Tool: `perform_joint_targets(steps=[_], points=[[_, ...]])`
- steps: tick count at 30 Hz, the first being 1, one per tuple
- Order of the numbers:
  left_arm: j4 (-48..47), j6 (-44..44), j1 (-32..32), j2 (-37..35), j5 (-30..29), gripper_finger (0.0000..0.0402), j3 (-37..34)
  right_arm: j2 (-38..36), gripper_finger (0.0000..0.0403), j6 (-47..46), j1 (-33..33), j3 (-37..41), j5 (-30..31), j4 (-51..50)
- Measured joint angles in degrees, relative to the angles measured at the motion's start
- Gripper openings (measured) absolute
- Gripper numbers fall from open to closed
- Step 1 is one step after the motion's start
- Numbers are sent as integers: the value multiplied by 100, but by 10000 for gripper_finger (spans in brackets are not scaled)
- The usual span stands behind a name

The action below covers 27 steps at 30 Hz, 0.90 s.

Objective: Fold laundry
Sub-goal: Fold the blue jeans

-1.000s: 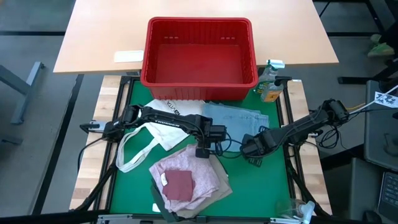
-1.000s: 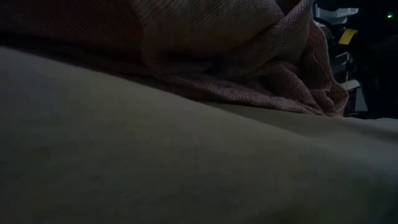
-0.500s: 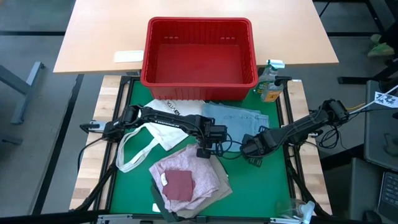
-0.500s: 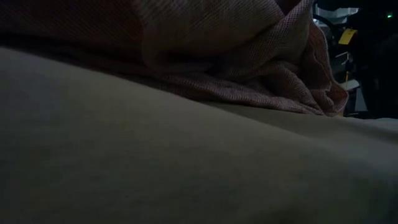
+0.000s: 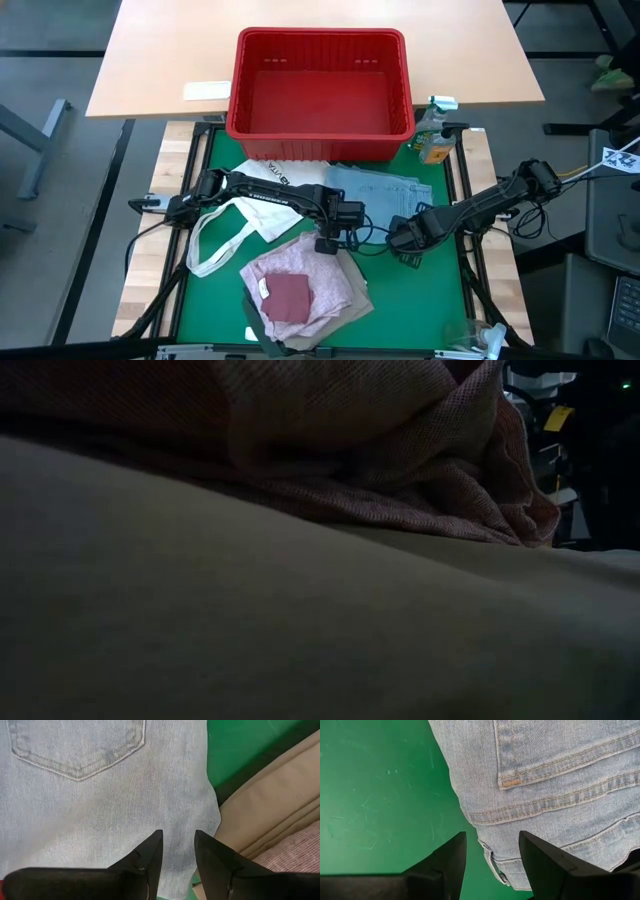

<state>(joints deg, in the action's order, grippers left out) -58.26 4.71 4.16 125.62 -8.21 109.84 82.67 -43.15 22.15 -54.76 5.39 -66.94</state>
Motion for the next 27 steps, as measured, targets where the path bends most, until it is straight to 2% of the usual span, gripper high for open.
perform_joint_targets(steps=[9,12,16,27], points=[[-56,0,0,-6,6,108,2,-1,182,1,-1,-2,-2,1],[-357,38,-2,-102,230,108,2,-2,182,-1,-2,-4,0,-2],[-908,37,-2,-513,435,108,2,-2,182,1,-2,-7,0,-15],[-1614,57,-245,-1770,232,108,9,-2,182,1,-2,-7,109,-33]])
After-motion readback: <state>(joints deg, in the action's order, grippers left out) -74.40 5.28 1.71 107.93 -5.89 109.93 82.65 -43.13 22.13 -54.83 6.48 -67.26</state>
